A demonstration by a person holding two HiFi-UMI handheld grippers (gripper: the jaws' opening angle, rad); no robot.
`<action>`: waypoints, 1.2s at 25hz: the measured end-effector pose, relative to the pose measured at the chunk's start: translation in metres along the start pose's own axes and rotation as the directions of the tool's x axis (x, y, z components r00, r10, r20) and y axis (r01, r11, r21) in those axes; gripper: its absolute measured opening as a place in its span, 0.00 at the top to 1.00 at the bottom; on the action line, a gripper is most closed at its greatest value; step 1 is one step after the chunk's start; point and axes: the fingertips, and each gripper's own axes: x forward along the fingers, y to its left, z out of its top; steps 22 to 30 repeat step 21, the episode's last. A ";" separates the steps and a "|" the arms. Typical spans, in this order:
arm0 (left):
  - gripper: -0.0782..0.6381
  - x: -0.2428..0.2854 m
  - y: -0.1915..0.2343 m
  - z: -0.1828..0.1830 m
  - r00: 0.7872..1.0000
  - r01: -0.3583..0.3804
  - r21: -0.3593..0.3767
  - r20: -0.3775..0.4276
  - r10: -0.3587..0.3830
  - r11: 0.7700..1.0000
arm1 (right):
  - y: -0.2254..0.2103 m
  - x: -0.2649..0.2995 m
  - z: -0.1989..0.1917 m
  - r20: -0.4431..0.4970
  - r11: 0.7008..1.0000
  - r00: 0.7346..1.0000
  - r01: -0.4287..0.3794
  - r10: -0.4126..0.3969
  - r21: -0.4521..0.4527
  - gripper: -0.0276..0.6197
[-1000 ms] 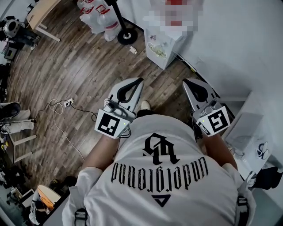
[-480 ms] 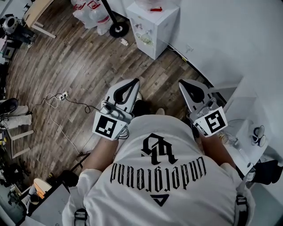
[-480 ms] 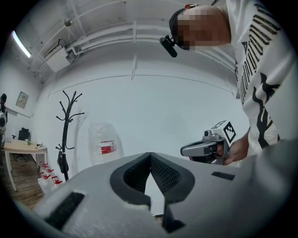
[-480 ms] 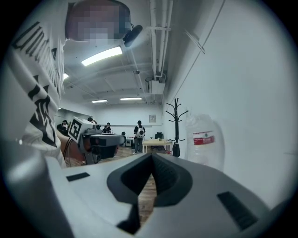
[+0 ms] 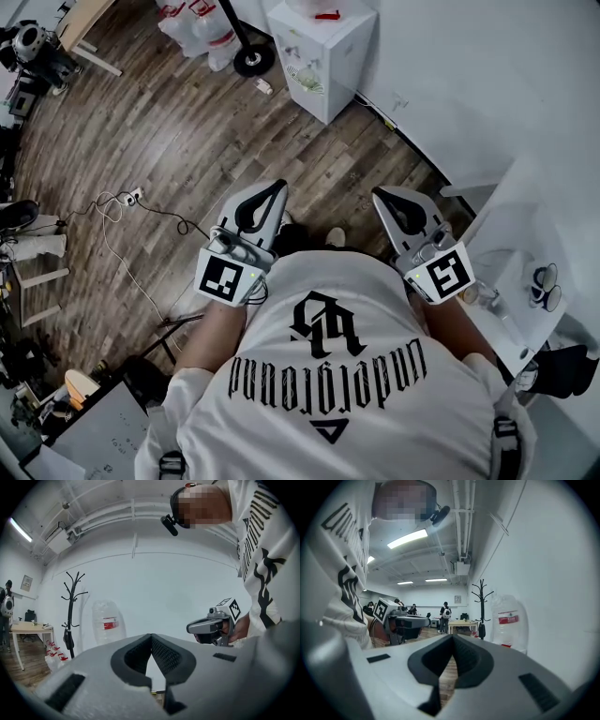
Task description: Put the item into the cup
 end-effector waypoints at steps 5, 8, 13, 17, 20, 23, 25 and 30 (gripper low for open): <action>0.88 -0.008 0.008 0.000 1.000 -0.027 0.003 0.003 0.027 1.000 | 0.002 0.006 0.003 0.012 1.000 1.000 -0.009 0.009 -0.022 0.95; 0.88 -0.011 0.011 0.001 1.000 -0.028 0.006 -0.002 0.028 1.000 | 0.003 0.009 0.003 0.017 1.000 1.000 -0.008 0.008 -0.007 0.95; 0.88 -0.014 0.019 0.006 0.999 -0.038 0.010 0.003 0.038 0.999 | 0.006 0.016 0.004 0.018 1.000 1.000 -0.020 0.021 -0.002 0.95; 0.88 -0.016 0.019 0.005 0.999 -0.042 0.007 0.010 0.042 0.999 | 0.008 0.017 0.003 0.017 1.000 1.000 -0.026 0.026 -0.001 0.95; 0.88 -0.016 0.018 0.004 0.999 -0.041 0.008 0.009 0.041 0.999 | 0.009 0.018 0.003 0.017 1.000 0.999 -0.029 0.029 0.000 0.95; 0.88 -0.016 0.017 0.004 0.999 -0.041 0.007 0.008 0.041 0.999 | 0.009 0.018 0.003 0.017 1.000 0.999 -0.029 0.029 0.001 0.95; 0.88 -0.016 0.017 0.004 0.999 -0.041 0.007 0.008 0.041 0.999 | 0.009 0.018 0.003 0.017 1.000 0.999 -0.029 0.029 0.001 0.95; 0.88 -0.016 0.017 0.004 0.999 -0.041 0.007 0.008 0.041 0.999 | 0.009 0.018 0.003 0.017 1.000 0.999 -0.029 0.029 0.001 0.95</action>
